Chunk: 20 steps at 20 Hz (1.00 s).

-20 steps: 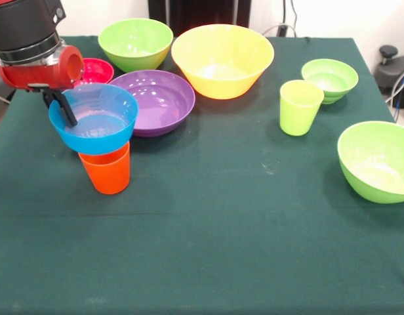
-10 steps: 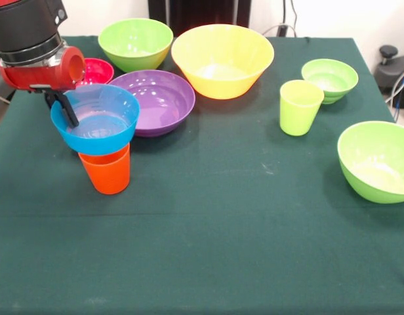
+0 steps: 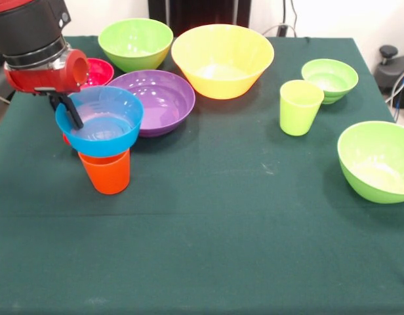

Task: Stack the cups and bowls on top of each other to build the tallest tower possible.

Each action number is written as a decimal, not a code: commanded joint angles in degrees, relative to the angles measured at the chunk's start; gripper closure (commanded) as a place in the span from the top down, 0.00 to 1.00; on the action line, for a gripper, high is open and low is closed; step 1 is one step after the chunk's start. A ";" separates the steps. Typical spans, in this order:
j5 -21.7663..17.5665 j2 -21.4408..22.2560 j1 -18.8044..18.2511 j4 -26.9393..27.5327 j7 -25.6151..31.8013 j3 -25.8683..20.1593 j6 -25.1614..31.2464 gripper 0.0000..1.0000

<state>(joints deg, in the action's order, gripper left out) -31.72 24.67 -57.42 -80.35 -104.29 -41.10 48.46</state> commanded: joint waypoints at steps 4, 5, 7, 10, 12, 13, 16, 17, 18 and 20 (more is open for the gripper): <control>-3.11 -4.87 3.27 2.52 11.53 1.10 1.24 0.00; -3.14 -4.99 3.33 2.76 11.57 1.12 1.33 0.00; -3.26 -5.12 3.36 3.05 11.69 1.16 1.35 0.00; -3.32 -5.10 3.28 3.42 12.08 1.16 1.75 0.00; -3.31 -4.52 2.96 2.84 12.18 1.14 1.80 0.00; -3.32 -4.27 2.81 2.52 12.20 1.16 1.78 0.00; -3.32 -3.36 2.41 1.28 12.01 1.21 1.60 0.00; -3.35 -3.21 2.31 1.05 11.97 1.26 1.57 0.00; -3.32 -2.96 2.22 0.82 11.95 1.28 1.62 0.00; -3.18 -2.24 1.93 0.16 11.95 1.26 1.83 0.00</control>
<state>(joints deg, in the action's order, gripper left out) -31.74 22.01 -56.97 -80.04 -104.29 -41.09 48.45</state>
